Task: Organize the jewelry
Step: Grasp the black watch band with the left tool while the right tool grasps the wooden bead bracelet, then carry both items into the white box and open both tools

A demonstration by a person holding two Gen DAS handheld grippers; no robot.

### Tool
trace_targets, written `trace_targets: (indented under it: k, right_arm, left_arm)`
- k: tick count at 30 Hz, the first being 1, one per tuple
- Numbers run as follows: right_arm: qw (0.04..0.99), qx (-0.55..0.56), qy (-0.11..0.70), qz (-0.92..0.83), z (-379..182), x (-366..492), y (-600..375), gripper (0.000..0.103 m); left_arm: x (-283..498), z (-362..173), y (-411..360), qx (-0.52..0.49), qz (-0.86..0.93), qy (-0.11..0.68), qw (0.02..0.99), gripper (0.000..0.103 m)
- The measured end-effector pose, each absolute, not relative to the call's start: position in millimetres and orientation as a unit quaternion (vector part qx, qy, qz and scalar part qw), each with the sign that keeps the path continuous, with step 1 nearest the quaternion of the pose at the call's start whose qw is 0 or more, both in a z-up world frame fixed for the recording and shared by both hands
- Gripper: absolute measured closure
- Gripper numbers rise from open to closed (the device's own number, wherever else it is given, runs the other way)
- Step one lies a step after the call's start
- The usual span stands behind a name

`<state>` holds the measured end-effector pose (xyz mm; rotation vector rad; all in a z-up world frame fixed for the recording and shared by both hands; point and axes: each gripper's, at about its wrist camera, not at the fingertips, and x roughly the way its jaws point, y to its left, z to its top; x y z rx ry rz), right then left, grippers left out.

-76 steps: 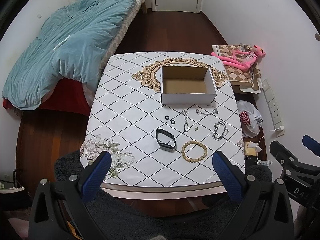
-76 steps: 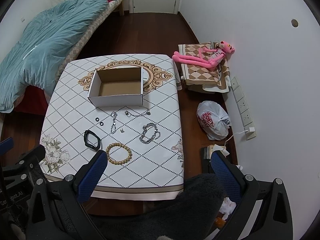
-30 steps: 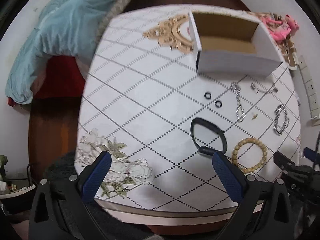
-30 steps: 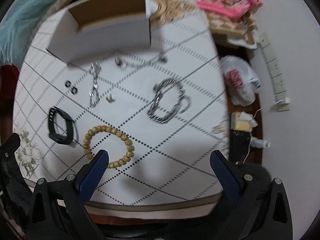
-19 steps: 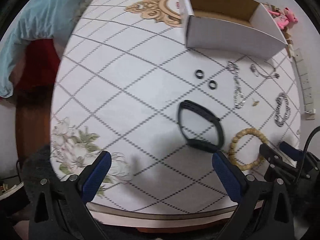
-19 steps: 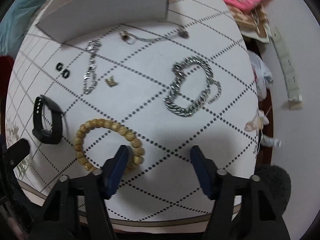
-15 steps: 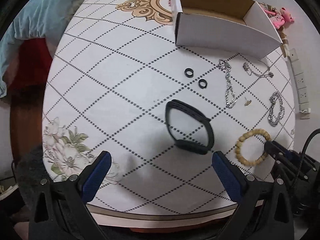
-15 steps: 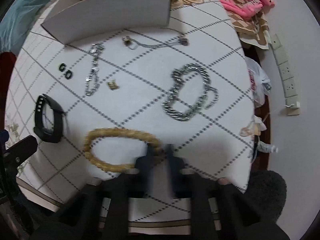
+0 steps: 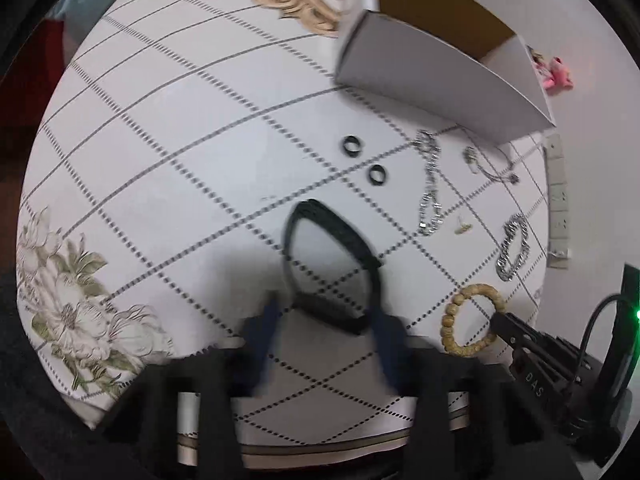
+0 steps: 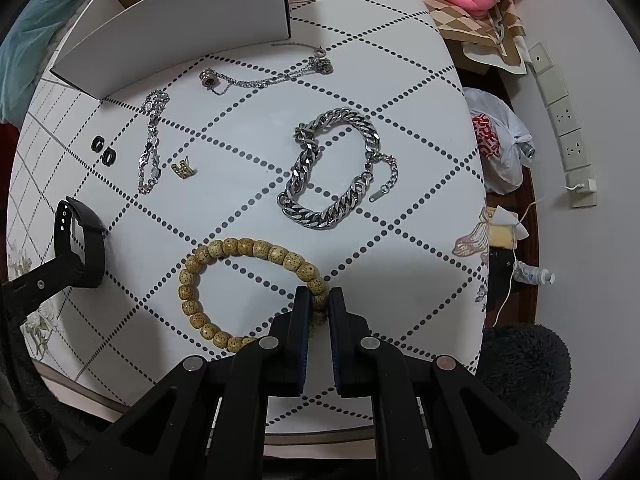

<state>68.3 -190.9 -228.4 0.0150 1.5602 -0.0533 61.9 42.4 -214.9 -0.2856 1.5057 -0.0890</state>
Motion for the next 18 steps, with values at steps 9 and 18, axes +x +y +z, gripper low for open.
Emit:
trace_targets:
  k: [9, 18]
  right_arm:
    - [0.726, 0.027, 0.686, -0.022, -227.1, 62.4, -194.4, 0.094]
    - [0.751, 0.095, 0.653, 0.024, -185.2, 64.3, -201.3, 0.094]
  left_arm:
    - [68.5, -212.5, 24.5, -0.076, -0.061, 0.661, 0.744, 0.094]
    - [54.0, -180.7, 29.0, -0.078, -0.071, 0.629, 0.77, 0.094]
